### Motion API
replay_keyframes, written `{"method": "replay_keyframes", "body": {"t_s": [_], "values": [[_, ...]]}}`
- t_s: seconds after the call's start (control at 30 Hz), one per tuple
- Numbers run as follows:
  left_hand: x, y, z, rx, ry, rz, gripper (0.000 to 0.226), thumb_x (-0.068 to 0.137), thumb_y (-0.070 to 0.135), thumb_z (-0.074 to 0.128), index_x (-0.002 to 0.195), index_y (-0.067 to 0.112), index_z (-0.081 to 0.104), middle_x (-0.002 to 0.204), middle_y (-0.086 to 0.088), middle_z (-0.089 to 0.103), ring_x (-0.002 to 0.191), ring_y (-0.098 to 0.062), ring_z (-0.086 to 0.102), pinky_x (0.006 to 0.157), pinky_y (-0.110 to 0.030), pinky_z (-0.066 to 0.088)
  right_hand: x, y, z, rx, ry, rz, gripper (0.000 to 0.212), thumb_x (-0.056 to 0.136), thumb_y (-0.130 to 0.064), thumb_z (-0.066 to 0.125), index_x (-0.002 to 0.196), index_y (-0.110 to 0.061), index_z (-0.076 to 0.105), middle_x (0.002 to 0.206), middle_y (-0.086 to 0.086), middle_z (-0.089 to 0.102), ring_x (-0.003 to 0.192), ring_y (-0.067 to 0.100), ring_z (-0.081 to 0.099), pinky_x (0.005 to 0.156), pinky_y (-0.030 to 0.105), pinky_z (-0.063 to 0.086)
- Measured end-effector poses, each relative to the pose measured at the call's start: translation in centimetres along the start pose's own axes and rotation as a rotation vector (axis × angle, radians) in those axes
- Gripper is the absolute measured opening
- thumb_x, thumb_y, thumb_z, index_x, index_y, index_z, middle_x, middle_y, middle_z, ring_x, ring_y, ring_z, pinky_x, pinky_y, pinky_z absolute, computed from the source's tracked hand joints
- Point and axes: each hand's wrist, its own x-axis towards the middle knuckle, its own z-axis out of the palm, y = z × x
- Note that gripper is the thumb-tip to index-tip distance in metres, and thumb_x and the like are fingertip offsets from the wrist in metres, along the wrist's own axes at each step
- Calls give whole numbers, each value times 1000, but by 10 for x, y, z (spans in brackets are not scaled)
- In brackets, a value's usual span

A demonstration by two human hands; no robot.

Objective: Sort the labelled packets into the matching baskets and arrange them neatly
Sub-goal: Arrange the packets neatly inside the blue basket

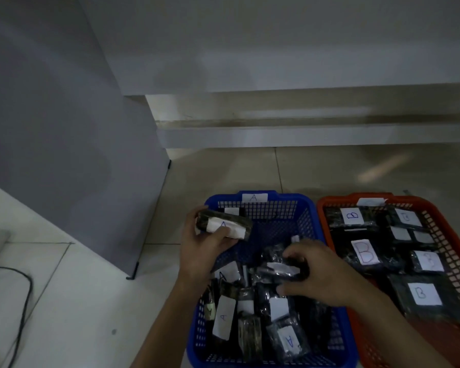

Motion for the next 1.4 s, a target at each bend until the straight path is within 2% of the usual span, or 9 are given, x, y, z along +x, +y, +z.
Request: {"method": "replay_keyframes", "body": {"t_s": [0.1, 0.3, 0.4, 0.5, 0.67, 1.0, 1.17, 1.3, 1.4], "values": [[-1, -5, 1, 83, -3, -25, 46, 80, -8, 73, 116, 16, 57, 115, -13, 66, 98, -27, 71, 72, -39, 61, 16, -25, -5, 195, 149, -80, 60, 73, -57, 80, 126, -39, 57, 121, -20, 58, 113, -3, 53, 92, 20, 46], [1, -5, -10, 414, 36, 84, 36, 89, 13, 70, 122, 20, 57, 104, -3, 71, 87, -19, 72, 67, -21, 58, 72, -45, 1, 640, 96, 92, 26, 84, -16, 81, 107, -22, 71, 103, -3, 74, 96, 14, 72, 84, 30, 61], [11, -4, -39, 795, 160, 164, 42, 90, 30, 68, 130, 26, 54, 111, 10, 63, 92, -10, 64, 71, -21, 54, 91, -28, -7, 501, -3, 143, 19, 81, -18, 83, 95, -24, 72, 94, -2, 74, 90, 14, 71, 81, 26, 56], [18, -4, -52, 777, 12, -8, 27, 94, 21, 64, 120, 26, 64, 113, -1, 71, 92, -14, 69, 83, -38, 60, 108, -18, -4, 319, -80, 164, 15, 78, -19, 86, 84, -26, 74, 86, -3, 74, 87, 15, 70, 83, 28, 56], [19, -6, -58, 738, -38, -24, 27, 95, 14, 62, 118, 26, 69, 99, 8, 73, 87, -6, 70, 76, -28, 61, 126, -21, 17, 249, -134, 169, 23, 78, -23, 87, 97, -14, 78, 83, -4, 74, 75, 10, 68, 71, 20, 55], [23, -4, -60, 710, -47, -91, 29, 94, 16, 64, 122, 22, 67, 107, 0, 72, 94, -13, 69, 83, -34, 60, 124, -22, 11, -29, -67, 163, 46, 72, -40, 88, 100, -6, 76, 100, 4, 73, 90, 16, 67, 81, 28, 55], [23, -5, -57, 789, -52, -42, 25, 94, 14, 63, 117, 23, 67, 108, -2, 71, 94, -14, 68, 83, -37, 59, 95, -17, -22, -220, -450, 194, 30, 84, -36, 79, 103, -15, 70, 99, -2, 70, 80, 11, 64, 63, 24, 52], [23, -7, -51, 880, -27, -11, 30, 92, 11, 64, 122, 17, 65, 118, -4, 68, 97, -15, 64, 86, -33, 56, 81, -8, -29, -126, -424, 187, 47, 80, -35, 82, 119, -25, 57, 123, -3, 61, 111, 18, 62, 98, 35, 53], [18, -5, -43, 1026, 60, 91, 46, 88, 14, 70, 132, 15, 59, 129, 2, 60, 109, -15, 59, 88, -22, 47, 67, -4, -39, 7, -313, 155, 50, 76, -36, 86, 115, -30, 54, 118, -15, 53, 113, 11, 53, 91, 25, 47]]}}
